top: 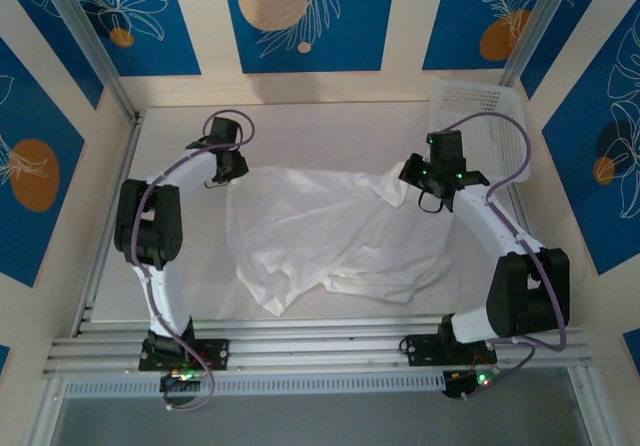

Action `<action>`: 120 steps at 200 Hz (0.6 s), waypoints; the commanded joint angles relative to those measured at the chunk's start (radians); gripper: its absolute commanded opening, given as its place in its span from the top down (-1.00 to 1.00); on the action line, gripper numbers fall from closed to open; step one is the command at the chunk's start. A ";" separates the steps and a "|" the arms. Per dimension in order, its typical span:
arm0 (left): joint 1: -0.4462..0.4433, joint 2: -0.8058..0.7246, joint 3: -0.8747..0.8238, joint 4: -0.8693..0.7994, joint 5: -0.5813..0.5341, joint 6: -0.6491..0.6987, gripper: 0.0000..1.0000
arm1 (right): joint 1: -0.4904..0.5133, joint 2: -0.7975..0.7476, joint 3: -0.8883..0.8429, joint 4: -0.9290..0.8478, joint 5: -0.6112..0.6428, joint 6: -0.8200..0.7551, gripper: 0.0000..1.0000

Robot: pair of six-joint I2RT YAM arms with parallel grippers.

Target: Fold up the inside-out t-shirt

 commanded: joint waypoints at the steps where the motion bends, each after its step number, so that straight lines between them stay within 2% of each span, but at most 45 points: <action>1: 0.017 -0.198 -0.042 -0.034 0.057 -0.047 0.33 | -0.005 -0.067 0.006 0.034 -0.013 -0.005 1.00; 15: 0.017 -0.310 -0.157 -0.053 0.142 -0.127 0.35 | -0.005 -0.094 -0.004 0.026 -0.026 0.005 1.00; 32: 0.011 -0.431 -0.342 -0.001 0.260 -0.237 0.41 | 0.001 -0.136 -0.042 0.043 -0.038 0.030 1.00; 51: -0.014 -0.504 -0.493 0.030 0.326 -0.302 0.46 | 0.013 -0.174 -0.082 0.061 -0.041 0.051 1.00; 80: -0.069 -0.493 -0.577 0.021 0.304 -0.306 0.44 | 0.029 -0.197 -0.101 0.052 -0.039 0.057 1.00; 120: -0.074 -0.381 -0.596 0.094 0.286 -0.317 0.34 | 0.045 -0.209 -0.105 0.040 -0.029 0.063 1.00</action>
